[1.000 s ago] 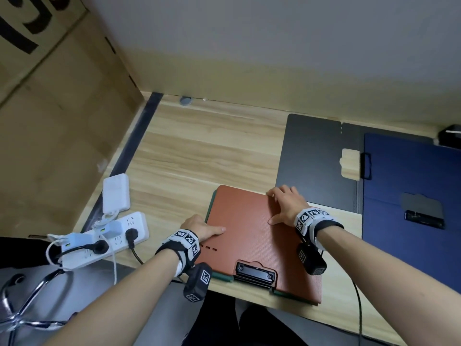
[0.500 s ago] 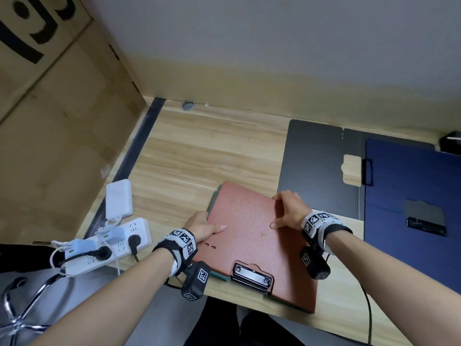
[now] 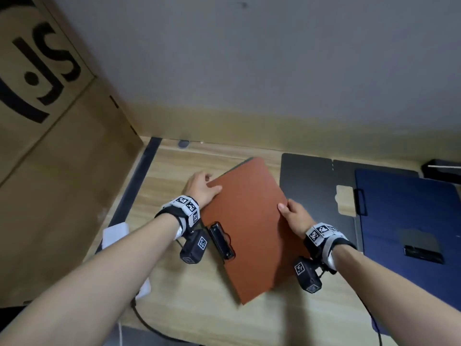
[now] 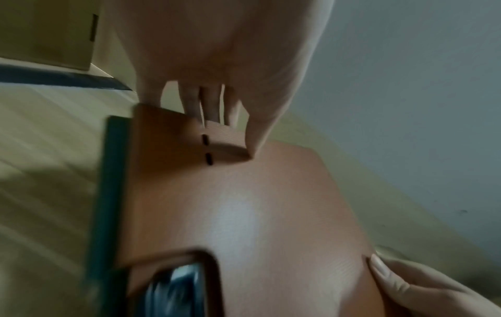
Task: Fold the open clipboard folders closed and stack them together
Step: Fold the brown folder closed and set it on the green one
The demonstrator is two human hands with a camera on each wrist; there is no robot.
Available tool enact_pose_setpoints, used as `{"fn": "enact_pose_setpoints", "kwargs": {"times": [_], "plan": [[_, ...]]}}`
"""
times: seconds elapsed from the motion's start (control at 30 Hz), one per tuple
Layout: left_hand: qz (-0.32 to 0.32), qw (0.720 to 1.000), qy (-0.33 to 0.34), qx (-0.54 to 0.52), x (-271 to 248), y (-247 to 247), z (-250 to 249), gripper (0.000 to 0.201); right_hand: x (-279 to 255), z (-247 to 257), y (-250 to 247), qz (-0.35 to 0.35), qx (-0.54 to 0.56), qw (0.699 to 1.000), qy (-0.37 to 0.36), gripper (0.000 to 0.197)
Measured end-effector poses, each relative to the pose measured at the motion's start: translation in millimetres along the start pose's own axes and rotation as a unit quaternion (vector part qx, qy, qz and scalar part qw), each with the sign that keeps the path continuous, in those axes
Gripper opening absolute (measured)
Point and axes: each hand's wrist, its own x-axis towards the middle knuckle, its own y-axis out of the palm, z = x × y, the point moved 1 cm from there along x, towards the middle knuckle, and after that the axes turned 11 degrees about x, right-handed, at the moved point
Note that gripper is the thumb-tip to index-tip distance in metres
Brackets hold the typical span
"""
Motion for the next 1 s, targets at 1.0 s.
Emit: {"fn": "enact_pose_setpoints", "kwargs": {"times": [1.0], "plan": [[0.047, 0.993, -0.089, 0.054, 112.6, 42.4, 83.9, 0.053, 107.5, 21.0, 106.5, -0.098, -0.133, 0.984, 0.065, 0.051]]}}
